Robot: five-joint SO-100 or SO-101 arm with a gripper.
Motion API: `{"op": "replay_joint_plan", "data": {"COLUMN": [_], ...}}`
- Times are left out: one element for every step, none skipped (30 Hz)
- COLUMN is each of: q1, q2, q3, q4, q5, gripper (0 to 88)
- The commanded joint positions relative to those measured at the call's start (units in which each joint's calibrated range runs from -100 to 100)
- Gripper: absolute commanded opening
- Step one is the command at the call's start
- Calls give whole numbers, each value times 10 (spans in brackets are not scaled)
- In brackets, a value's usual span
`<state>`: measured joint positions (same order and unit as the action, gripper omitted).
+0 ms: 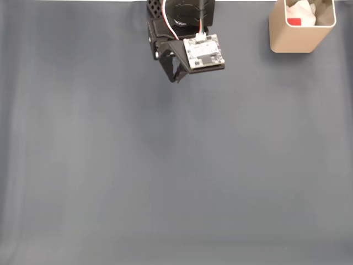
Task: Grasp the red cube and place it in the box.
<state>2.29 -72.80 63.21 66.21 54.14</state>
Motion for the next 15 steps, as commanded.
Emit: {"op": "replay_joint_plan", "data": {"q1": [7, 6, 4, 3, 2, 2, 2, 2, 2, 2, 2, 2, 2, 2, 2], "q2": [-72, -88, -102, -115, -128, -141, -153, -166, -178, -189, -199, -209, -217, -224, -230], "q3": [53, 71, 84, 97, 110, 123, 136, 150, 163, 175, 187, 200, 211, 223, 231], "q4": [-37, -46, -52, -56, -60, -63, -67, -74, -78, -81, -88, -95, -103, -110, -114], "q5": [-17, -21, -24, -27, -29, -30, -32, -35, -37, -39, -41, -44, -46, -49, -50], "gripper": [2, 2, 2, 2, 2, 2, 2, 2, 2, 2, 2, 2, 2, 2, 2]}}
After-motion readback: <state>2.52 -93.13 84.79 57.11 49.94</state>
